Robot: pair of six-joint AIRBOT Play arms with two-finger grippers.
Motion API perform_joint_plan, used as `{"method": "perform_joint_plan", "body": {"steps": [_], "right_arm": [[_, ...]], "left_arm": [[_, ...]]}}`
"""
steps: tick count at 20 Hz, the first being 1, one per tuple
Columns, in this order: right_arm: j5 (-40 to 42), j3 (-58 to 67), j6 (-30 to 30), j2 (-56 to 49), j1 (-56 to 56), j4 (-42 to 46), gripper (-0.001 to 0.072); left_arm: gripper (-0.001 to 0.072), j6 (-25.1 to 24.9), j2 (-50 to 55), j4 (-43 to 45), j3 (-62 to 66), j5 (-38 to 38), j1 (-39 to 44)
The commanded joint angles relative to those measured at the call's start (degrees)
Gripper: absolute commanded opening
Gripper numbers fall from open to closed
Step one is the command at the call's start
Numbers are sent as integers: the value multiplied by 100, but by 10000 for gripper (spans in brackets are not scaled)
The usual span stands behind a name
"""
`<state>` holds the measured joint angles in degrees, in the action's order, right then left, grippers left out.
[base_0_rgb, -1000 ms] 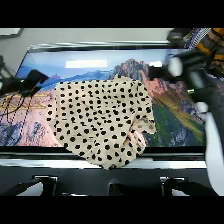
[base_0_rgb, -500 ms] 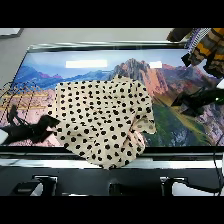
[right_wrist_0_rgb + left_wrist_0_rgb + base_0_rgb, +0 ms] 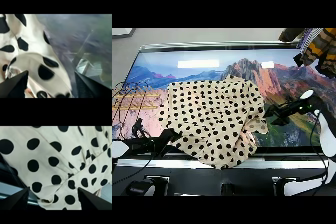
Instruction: Fold the clothes and pants, and hang the long-sleeved shirts on hangers.
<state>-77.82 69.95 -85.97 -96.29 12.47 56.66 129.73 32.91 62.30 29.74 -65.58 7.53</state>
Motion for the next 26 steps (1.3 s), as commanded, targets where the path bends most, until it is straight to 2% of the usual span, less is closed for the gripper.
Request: {"method": "perform_joint_plan", "body": {"steps": [1,2,3,4,5,7,12,16,19,20,22,23,24,26], "right_arm": [[227,-22,79,-260,-291,-229,530],[286,-22,120,-264,-343,-205,403],[321,-22,116,-264,-350,-181,196],[319,-20,87,-262,-348,-181,51],[289,-20,83,-260,-330,-177,24],[243,-22,0,-205,-332,-140,23],[205,-22,-127,61,-332,-15,23],[48,-22,-214,125,-332,4,23],[-129,-22,-238,129,-334,2,23],[-192,-22,-249,136,-334,2,23],[-216,-22,-256,192,-332,11,23],[-199,-22,-256,245,-332,13,23],[-181,-22,-256,299,-332,28,23],[-173,-22,-280,426,-332,136,23]], "left_arm": [[696,85,-22,26,-26,-166,55],[697,85,-22,28,-55,-210,55],[696,87,-22,26,-131,-221,55],[696,90,-22,26,-249,-216,55],[696,109,-22,26,-420,-199,55],[696,262,-22,2,-778,-125,55],[696,258,20,-133,-1222,522,55],[696,205,586,-133,-1224,883,79],[691,50,1095,-310,-1222,1606,308],[656,59,1252,-396,-1220,1880,413],[343,55,1493,-540,-1215,2317,553],[229,55,1574,-584,-1215,2503,586],[42,44,1624,-599,-1215,2660,590],[16,-74,1633,-599,-1198,3018,566]]}}
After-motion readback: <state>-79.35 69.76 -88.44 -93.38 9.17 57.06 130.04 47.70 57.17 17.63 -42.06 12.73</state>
